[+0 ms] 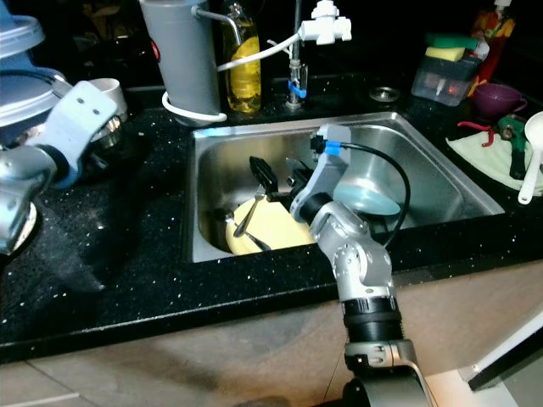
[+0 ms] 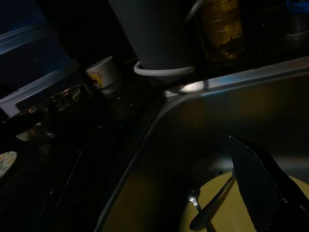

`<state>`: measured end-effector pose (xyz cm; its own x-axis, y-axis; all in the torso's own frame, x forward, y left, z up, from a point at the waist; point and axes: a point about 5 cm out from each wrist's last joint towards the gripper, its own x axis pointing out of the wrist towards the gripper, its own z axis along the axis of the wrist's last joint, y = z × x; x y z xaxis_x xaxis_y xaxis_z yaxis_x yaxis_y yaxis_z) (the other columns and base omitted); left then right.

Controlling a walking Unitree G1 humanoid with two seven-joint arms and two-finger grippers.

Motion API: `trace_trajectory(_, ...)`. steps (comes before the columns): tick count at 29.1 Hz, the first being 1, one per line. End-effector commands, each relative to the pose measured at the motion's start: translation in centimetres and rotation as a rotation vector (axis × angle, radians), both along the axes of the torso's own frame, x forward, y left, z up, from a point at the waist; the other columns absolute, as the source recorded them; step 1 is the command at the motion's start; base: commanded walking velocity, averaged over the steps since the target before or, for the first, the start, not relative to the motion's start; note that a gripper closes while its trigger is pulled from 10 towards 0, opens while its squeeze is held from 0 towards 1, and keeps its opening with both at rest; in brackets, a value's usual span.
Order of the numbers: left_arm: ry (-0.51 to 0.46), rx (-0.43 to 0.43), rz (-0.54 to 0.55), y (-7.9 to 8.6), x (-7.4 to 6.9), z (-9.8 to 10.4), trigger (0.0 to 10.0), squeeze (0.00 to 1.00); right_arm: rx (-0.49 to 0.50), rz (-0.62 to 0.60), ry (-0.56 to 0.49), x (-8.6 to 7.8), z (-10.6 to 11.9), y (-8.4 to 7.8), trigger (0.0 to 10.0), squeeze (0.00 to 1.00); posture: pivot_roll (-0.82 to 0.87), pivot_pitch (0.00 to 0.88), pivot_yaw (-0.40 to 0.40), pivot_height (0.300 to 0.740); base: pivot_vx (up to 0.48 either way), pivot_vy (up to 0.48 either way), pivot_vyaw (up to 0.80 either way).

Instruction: Kitchen organization

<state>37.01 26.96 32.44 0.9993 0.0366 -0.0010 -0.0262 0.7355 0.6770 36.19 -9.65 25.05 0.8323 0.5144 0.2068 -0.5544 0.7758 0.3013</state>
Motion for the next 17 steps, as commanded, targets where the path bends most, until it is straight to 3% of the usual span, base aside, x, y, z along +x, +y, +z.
trace_trajectory(1,-0.032,0.054,0.027,0.8,0.2,0.4,10.0,1.00,-0.001,0.009,0.011,0.0,-0.1,0.1,10.0,0.00,-0.03,0.127,-0.011,0.740,0.000,0.000,0.00)
trace_trajectory(2,-0.043,0.068,0.033,1.0,0.4,0.6,10.0,0.19,-0.003,0.008,0.011,0.0,0.0,0.1,10.0,0.00,-0.03,0.127,-0.012,0.740,0.000,0.000,0.00)
trace_trajectory(3,-0.044,0.076,0.042,1.2,0.6,0.8,10.0,0.00,-0.006,0.008,0.011,0.1,0.1,0.0,10.0,0.00,-0.04,0.128,-0.010,0.740,0.000,0.000,0.00)
trace_trajectory(7,-0.006,0.055,0.060,1.8,0.7,0.6,10.0,0.00,-0.016,0.010,0.013,0.1,0.1,-0.1,10.0,0.00,-0.04,0.127,-0.011,0.740,0.000,0.000,0.00)
trace_trajectory(13,0.143,0.068,0.044,2.7,0.8,-0.9,10.0,0.00,-0.024,0.001,0.013,0.2,0.3,-0.4,10.0,0.00,-0.04,0.128,-0.012,0.740,0.000,0.000,0.00)
trace_trajectory(17,0.138,0.058,0.037,2.9,1.0,-0.8,10.0,0.00,-0.025,-0.002,0.012,0.2,0.3,-0.4,10.0,0.00,-0.04,0.130,-0.013,0.740,0.000,0.000,0.00)
